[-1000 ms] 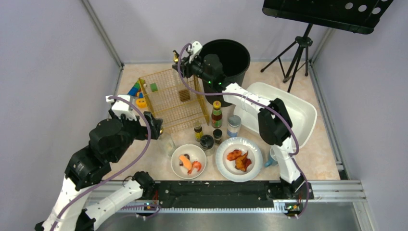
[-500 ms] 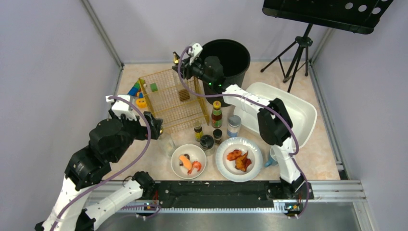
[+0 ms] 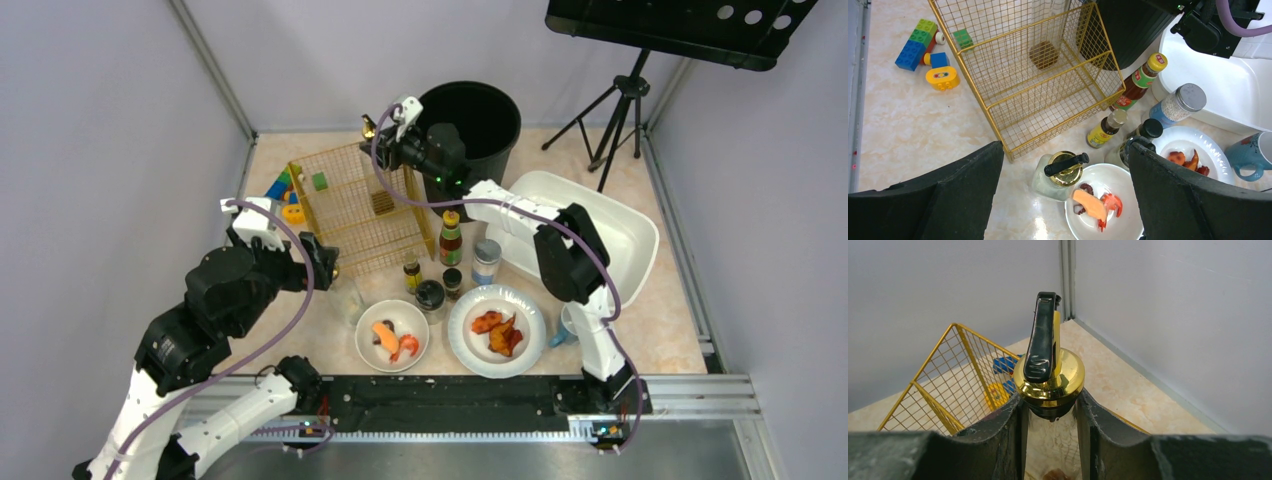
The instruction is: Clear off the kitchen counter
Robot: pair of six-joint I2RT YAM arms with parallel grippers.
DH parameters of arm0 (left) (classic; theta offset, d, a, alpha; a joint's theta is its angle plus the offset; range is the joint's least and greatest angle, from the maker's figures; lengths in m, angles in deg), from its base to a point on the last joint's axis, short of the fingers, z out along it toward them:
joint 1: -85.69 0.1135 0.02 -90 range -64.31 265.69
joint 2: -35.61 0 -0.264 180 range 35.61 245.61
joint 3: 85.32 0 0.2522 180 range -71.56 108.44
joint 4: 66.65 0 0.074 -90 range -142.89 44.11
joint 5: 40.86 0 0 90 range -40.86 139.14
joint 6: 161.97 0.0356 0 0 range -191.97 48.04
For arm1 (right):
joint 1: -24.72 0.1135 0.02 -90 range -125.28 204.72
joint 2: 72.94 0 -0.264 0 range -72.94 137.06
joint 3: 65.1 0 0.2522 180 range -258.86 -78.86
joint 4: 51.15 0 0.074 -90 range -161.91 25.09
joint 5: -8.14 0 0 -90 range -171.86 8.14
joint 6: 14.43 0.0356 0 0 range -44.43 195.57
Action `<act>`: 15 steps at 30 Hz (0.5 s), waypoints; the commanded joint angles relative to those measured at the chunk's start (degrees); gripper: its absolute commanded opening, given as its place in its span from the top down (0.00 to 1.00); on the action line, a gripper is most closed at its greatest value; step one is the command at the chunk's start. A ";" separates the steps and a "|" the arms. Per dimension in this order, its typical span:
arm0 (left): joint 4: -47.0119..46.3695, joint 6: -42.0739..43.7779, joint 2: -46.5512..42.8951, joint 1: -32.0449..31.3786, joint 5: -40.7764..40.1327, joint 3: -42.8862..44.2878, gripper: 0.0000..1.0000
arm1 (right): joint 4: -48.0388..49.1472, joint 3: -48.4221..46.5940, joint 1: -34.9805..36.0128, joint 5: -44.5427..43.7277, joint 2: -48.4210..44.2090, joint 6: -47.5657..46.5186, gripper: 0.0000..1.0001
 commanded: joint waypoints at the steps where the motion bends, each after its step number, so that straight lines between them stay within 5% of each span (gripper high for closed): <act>1: -2.72 -0.20 0.21 0.07 0.38 0.04 0.01 | 0.88 -1.56 -0.54 -0.17 -2.56 0.36 0.89; 5: -2.86 -0.02 0.81 0.07 0.59 0.01 0.01 | 0.76 -1.61 -0.51 -0.43 -2.80 0.39 0.67; 15: -3.04 0.40 1.12 0.07 0.60 0.12 0.01 | 1.11 -1.81 0.26 -1.01 -5.04 0.18 0.46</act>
